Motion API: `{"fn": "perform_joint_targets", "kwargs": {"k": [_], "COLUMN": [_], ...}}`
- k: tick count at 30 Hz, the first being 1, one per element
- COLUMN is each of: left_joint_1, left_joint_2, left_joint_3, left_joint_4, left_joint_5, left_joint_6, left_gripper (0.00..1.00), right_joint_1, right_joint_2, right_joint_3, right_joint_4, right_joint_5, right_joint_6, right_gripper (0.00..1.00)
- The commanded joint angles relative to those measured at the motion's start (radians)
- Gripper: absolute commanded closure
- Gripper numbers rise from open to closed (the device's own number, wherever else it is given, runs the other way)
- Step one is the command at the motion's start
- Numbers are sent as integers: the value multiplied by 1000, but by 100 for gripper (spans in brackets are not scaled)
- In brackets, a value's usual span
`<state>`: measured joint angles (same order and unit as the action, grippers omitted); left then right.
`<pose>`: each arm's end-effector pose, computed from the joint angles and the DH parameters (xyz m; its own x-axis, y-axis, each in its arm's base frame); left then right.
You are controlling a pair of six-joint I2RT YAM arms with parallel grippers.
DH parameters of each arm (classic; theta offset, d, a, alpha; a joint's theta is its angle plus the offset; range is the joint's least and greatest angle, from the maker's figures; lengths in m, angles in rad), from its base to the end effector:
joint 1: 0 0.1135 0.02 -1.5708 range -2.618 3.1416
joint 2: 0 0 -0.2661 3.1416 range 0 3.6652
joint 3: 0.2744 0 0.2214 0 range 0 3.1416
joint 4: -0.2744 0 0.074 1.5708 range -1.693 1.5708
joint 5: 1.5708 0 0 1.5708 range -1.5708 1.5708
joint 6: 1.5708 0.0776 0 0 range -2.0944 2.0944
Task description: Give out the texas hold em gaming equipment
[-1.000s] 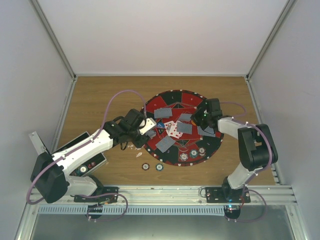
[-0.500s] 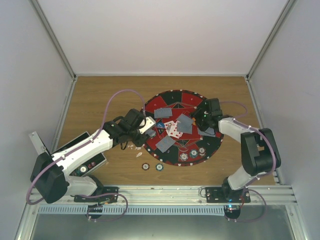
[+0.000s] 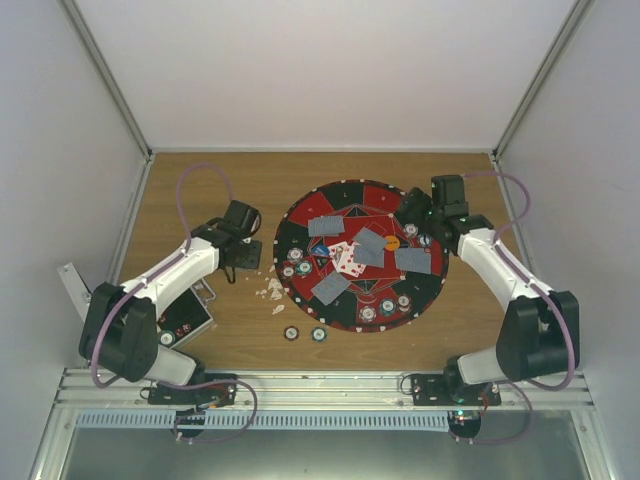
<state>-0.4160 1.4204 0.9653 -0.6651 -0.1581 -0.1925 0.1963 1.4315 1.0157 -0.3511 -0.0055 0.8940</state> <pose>0.2460 -0.0953 0.2012 -0.8725 0.1789 -0.4546 0.1726 0.9834 0.0558 0.3053 0.0612 0.2406 -0.5813 0.6792 -0.4480 0.4060 0.7193 0.5637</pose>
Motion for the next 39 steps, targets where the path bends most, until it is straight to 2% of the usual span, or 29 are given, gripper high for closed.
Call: {"fn": "perform_joint_targets", "kwargs": {"k": [1, 13, 19, 24, 28, 31, 33, 36, 39], "left_joint_1": [56, 61, 60, 60, 66, 139, 205, 337, 470], "left_joint_2": [21, 145, 107, 64, 66, 131, 175, 188, 145], "left_joint_3": [-38, -106, -128, -41, 79, 156, 165, 97, -55], "left_joint_4": [76, 180, 197, 161, 229, 302, 383, 553, 749], "left_joint_5": [-14, 20, 29, 18, 68, 180, 231, 286, 342], "left_joint_6": [-173, -222, -235, -168, -31, 31, 36, 8, -67], "left_gripper": [45, 39, 11, 3, 1, 1, 1, 1, 1], "right_joint_1": [-52, -103, -106, -105, -121, -174, -259, -355, -414], "right_joint_2": [-44, -49, -46, -50, -3, 22, 11, -24, -40], "right_joint_3": [-1, -23, -19, 1, 43, 16, -37, -156, -246], "right_joint_4": [-67, -45, -37, 11, 74, 170, 281, 442, 559], "right_joint_5": [96, 55, 75, 76, 58, 62, 41, 55, 99], "right_joint_6": [-110, -157, -191, -288, -475, -582, -617, -642, -659], "right_gripper": [0, 0, 0, 1, 0, 0, 0, 0, 0]}}
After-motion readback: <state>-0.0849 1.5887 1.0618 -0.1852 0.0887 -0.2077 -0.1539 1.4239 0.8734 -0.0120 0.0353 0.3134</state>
